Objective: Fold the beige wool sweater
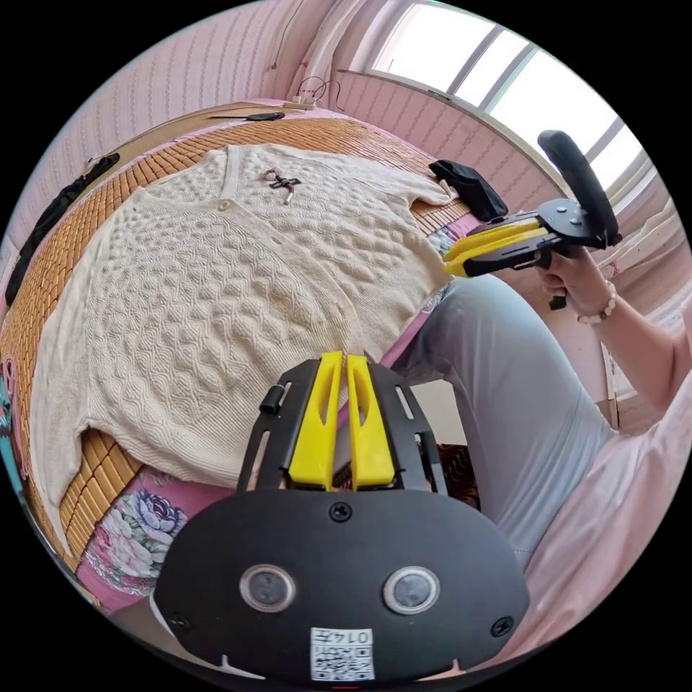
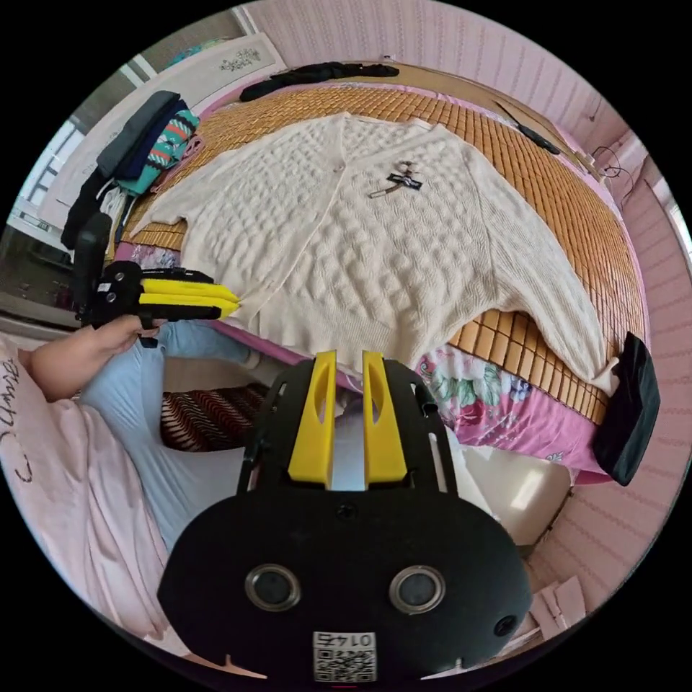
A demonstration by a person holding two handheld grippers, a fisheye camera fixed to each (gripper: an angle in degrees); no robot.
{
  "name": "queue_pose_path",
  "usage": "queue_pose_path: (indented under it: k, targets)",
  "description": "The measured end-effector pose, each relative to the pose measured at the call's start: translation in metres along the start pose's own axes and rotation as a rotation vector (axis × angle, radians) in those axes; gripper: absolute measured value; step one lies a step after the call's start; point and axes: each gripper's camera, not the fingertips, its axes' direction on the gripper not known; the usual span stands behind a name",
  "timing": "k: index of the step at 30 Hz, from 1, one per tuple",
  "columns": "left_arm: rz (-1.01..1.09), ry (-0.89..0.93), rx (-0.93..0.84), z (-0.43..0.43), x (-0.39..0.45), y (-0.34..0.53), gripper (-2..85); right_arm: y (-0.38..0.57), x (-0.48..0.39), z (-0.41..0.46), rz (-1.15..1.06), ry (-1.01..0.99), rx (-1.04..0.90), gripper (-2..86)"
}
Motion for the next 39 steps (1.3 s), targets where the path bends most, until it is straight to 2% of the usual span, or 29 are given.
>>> queue_pose_path:
  k: [2,5,7,9,13,16,19,25,31,36,39]
  targets:
    - [-0.024,0.019,0.047,-0.014,-0.004,0.003,-1.0,-0.013,-0.031,0.008,-0.112,-0.116,0.004,7.6]
    - [-0.065,0.051,0.092,-0.032,-0.013,0.004,-1.0,-0.032,-0.06,0.038,-0.17,-0.122,-0.062,9.7]
    - [-0.083,0.091,0.106,-0.036,-0.018,0.003,-1.0,-0.039,-0.066,0.056,-0.151,-0.097,-0.091,5.8]
    - [-0.097,0.142,0.109,-0.037,-0.021,0.001,-1.0,-0.037,-0.067,0.055,-0.108,0.021,-0.05,2.0]
    - [-0.077,0.197,0.118,-0.031,-0.013,-0.006,-1.0,-0.035,-0.075,0.041,-0.117,-0.04,-0.021,0.7]
    - [-0.037,0.174,0.083,-0.013,-0.005,-0.013,-0.9,-0.036,-0.087,0.046,-0.153,-0.007,-0.03,0.4]
    - [-0.071,0.138,-0.078,0.023,-0.006,-0.015,-0.5,-0.04,-0.091,0.053,-0.148,0.03,-0.047,0.0]
    - [-0.049,0.14,-0.019,0.009,0.001,-0.004,3.4,-0.042,-0.087,0.046,-0.114,-0.039,-0.036,-0.3]
    - [-0.036,-0.055,-0.004,-0.031,-0.004,0.024,4.1,-0.044,-0.095,0.04,-0.111,-0.044,-0.033,-0.3]
    - [-0.087,-0.206,-0.077,-0.038,-0.009,0.048,5.4,-0.047,-0.111,0.035,-0.134,0.005,-0.035,-0.4]
    - [-0.114,-0.207,-0.153,-0.02,-0.009,0.052,5.9,-0.048,-0.121,0.031,-0.147,0.032,-0.035,-0.5]
